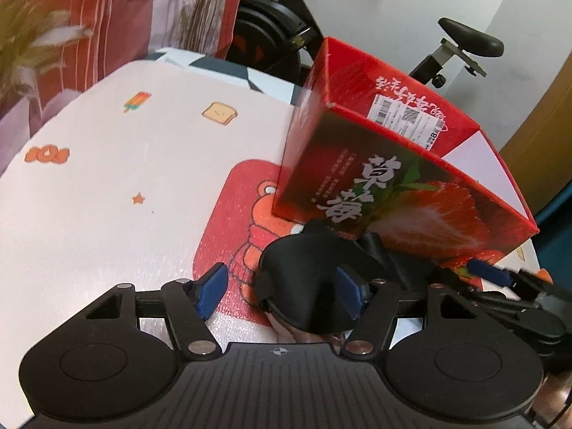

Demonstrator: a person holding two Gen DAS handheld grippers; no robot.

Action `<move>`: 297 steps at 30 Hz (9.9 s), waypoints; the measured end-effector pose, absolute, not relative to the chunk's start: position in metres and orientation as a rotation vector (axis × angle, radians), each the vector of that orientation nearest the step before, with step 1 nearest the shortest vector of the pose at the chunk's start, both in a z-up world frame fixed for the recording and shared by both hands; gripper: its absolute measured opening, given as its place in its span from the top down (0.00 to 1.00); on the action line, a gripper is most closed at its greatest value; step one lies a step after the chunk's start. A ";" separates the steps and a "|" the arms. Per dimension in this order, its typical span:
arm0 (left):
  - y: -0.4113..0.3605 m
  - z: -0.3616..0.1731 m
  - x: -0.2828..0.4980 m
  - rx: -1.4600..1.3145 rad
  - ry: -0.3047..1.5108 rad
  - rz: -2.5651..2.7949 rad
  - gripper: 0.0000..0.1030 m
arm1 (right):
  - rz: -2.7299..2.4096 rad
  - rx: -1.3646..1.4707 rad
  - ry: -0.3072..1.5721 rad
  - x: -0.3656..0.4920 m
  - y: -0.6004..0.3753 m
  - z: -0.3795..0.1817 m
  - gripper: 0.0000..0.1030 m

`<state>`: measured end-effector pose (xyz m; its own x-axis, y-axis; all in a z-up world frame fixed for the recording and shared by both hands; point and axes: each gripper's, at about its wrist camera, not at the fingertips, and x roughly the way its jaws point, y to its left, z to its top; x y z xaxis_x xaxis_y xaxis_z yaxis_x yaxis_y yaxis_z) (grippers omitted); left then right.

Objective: Organize soft objects
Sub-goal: 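Lower the left tool onto the black eye mask and grasp it, then lift the black eye mask with the left gripper toward the box, then lower the eye mask into the box and open the left gripper, then move the left tool down toward the white packet under the black strap, then close the left gripper on the white packet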

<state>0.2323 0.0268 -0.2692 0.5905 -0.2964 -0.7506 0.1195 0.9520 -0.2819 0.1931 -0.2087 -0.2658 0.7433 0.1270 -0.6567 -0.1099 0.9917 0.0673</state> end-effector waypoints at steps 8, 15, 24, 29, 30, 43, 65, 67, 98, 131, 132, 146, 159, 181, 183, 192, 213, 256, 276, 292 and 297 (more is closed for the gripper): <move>0.028 -0.283 0.235 -0.297 0.936 -0.273 0.32 | 0.135 0.061 0.746 0.187 -0.214 -0.283 0.30; 0.022 -0.289 0.230 -0.266 0.918 -0.283 0.32 | 0.133 0.022 0.695 0.175 -0.211 -0.295 0.23; 0.014 -0.293 0.230 -0.239 0.913 -0.305 0.32 | 0.136 0.023 0.679 0.172 -0.212 -0.297 0.22; 0.009 -0.293 0.228 -0.171 0.903 -0.299 0.52 | 0.162 0.058 0.720 0.179 -0.217 -0.294 0.21; 0.009 -0.292 0.228 -0.164 0.903 -0.296 0.53 | 0.171 0.068 0.736 0.182 -0.218 -0.293 0.21; 0.016 -0.304 0.227 -0.180 0.916 -0.297 0.53 | 0.246 0.246 0.860 0.214 -0.238 -0.294 0.16; 0.019 -0.311 0.228 -0.206 0.922 -0.313 0.51 | 0.266 0.114 0.669 0.175 -0.220 -0.243 0.71; 0.020 -0.311 0.228 -0.208 0.921 -0.314 0.51 | 0.284 0.112 0.642 0.169 -0.221 -0.235 0.79; 0.024 -0.193 0.213 -0.157 0.611 -0.372 0.75 | 0.303 -0.065 0.416 0.145 -0.202 -0.160 0.87; -0.100 -0.224 0.347 0.096 0.841 -0.482 0.79 | 0.122 0.072 0.682 0.270 -0.282 -0.216 0.87; -0.101 -0.225 0.347 0.103 0.846 -0.478 0.79 | 0.121 0.074 0.690 0.270 -0.282 -0.217 0.87; -0.097 -0.218 0.341 0.159 0.827 -0.487 0.31 | 0.071 0.106 0.716 0.265 -0.289 -0.211 0.63; -0.076 -0.174 0.298 0.120 0.666 -0.477 0.00 | 0.015 0.122 0.510 0.211 -0.294 -0.168 0.01; -0.020 -0.195 0.197 0.017 0.628 -0.377 0.00 | 0.040 0.232 0.457 0.119 -0.279 -0.191 0.00; -0.017 -0.202 0.191 0.022 0.643 -0.362 0.00 | 0.044 0.237 0.494 0.117 -0.278 -0.200 0.00; -0.006 -0.227 0.179 0.026 0.733 -0.333 0.00 | 0.081 0.268 0.550 0.108 -0.270 -0.220 0.00; 0.000 -0.245 0.169 -0.109 0.786 -0.377 0.40 | 0.109 0.331 0.694 0.100 -0.269 -0.257 0.14; -0.004 -0.295 0.242 -0.371 1.072 -0.433 0.56 | 0.256 0.356 0.837 0.151 -0.244 -0.295 0.54; -0.008 -0.314 0.265 -0.434 1.136 -0.459 0.55 | 0.266 0.374 0.827 0.149 -0.247 -0.299 0.55; -0.023 -0.310 0.253 -0.289 1.081 -0.502 0.59 | 0.279 0.533 0.880 0.168 -0.259 -0.305 0.56; -0.019 -0.308 0.250 -0.316 1.064 -0.508 0.68 | 0.258 0.509 0.880 0.170 -0.257 -0.301 0.76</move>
